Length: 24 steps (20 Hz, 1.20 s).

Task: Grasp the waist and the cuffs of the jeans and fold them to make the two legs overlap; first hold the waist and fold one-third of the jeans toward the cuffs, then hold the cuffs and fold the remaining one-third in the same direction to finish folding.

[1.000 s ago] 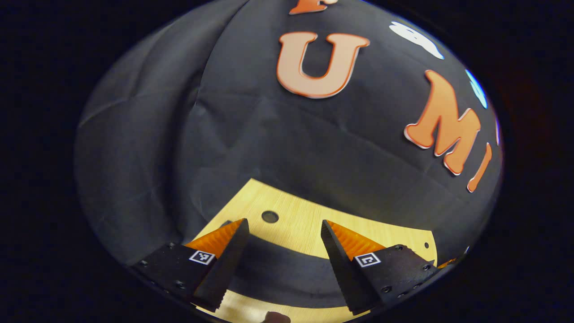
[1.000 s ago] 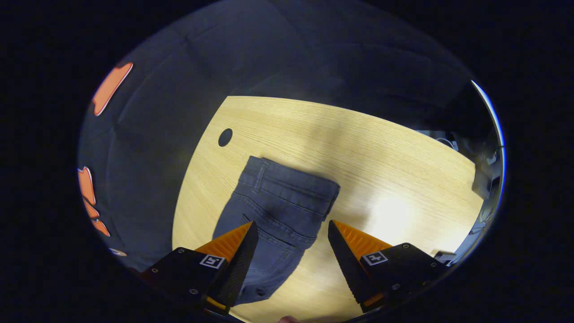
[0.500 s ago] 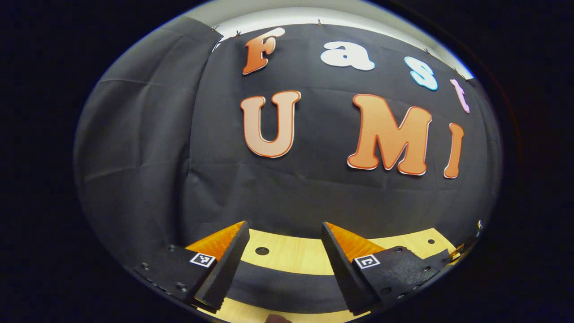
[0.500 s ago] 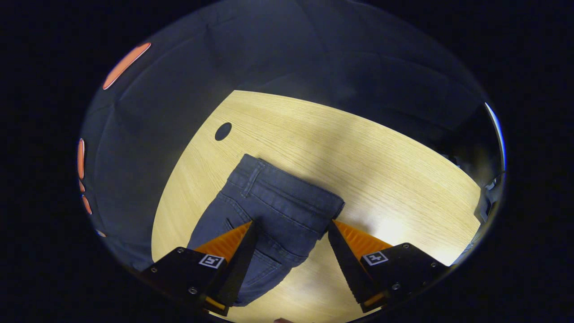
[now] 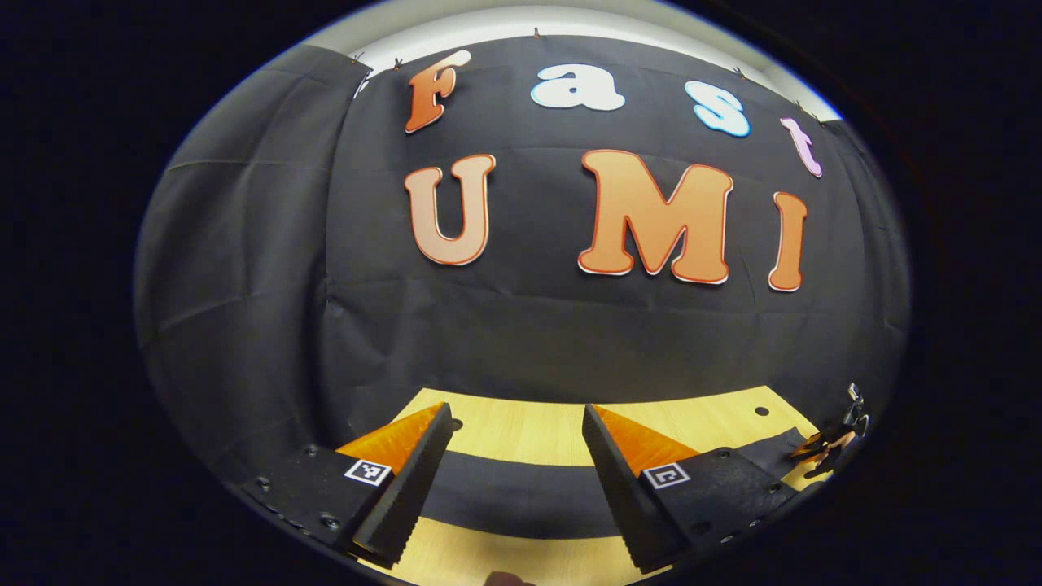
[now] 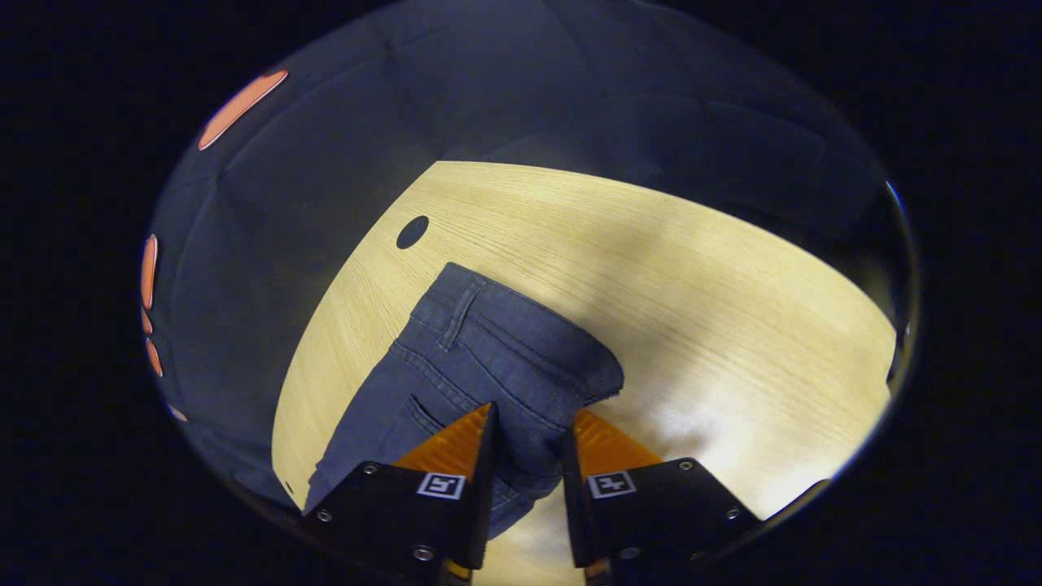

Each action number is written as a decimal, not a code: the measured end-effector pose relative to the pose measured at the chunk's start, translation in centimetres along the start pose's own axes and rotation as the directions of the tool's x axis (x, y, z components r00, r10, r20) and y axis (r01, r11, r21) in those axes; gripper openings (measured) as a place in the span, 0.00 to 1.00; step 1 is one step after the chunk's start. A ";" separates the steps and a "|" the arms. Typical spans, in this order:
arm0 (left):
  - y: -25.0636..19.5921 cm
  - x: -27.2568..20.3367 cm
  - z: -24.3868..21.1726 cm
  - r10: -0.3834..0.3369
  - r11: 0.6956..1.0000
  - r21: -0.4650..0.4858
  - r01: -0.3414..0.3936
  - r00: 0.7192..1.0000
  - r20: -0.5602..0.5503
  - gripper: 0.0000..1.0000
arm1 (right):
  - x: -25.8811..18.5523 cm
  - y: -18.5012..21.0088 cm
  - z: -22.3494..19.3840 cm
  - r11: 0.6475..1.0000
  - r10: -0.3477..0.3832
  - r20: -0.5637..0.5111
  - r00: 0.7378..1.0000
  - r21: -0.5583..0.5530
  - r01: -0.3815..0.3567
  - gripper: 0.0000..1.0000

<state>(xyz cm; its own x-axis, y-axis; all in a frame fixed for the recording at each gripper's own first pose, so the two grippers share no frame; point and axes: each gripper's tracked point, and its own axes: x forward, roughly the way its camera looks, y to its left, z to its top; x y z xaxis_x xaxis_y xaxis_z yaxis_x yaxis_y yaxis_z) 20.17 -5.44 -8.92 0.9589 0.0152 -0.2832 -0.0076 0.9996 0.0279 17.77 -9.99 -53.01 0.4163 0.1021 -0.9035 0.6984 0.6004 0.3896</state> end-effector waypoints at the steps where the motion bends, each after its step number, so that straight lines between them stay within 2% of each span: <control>1: -0.5 -0.4 0.0 -0.007 1.000 0.000 0.007 1.000 0.000 0.96 | -0.2 0.0 -0.1 1.000 0.007 0.001 1.000 -0.004 -0.007 0.40; 3: -1.0 -0.8 0.3 -0.003 1.000 0.031 0.003 1.000 0.021 0.96 | 0.0 0.6 0.1 1.000 0.023 0.022 1.000 -0.015 -0.022 0.27; 6: -1.2 -1.1 1.1 0.002 0.997 0.080 -0.006 0.999 0.052 0.96 | -3.1 1.8 1.1 0.998 0.061 0.086 0.994 -0.020 -0.060 0.27; 10: -1.7 -0.7 0.4 -0.044 0.996 0.082 0.041 0.998 0.037 0.95 | -7.4 4.4 1.6 0.989 0.094 0.197 0.976 -0.129 -0.069 0.27; 15: -0.5 -0.2 0.4 -0.089 0.993 0.085 0.085 0.995 0.046 0.95 | -12.1 7.0 0.7 0.968 0.155 0.282 0.947 -0.235 -0.088 0.26; 16: -0.2 -0.3 0.4 -0.093 0.992 0.086 0.088 0.995 0.045 0.93 | -12.7 7.7 0.4 0.962 0.164 0.297 0.940 -0.257 -0.087 0.26; 19: 1.8 0.1 -0.3 -0.113 0.992 0.062 0.111 0.993 0.034 0.95 | -14.9 9.8 -1.0 0.939 0.184 0.349 0.919 -0.339 -0.059 0.26; 24: 4.4 0.5 -0.8 -0.124 0.992 0.029 0.123 0.992 0.024 0.95 | -17.8 14.3 -4.3 0.878 0.229 0.392 0.891 -0.478 -0.016 0.26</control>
<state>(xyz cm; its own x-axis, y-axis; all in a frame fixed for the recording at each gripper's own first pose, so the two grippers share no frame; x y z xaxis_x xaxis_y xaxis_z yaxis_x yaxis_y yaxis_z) 20.35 -0.99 -9.72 0.9590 -0.1090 -0.2615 0.1186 0.9927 0.0210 17.83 0.14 -32.11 0.7594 -0.0827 -0.6454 0.3289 0.9047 0.2710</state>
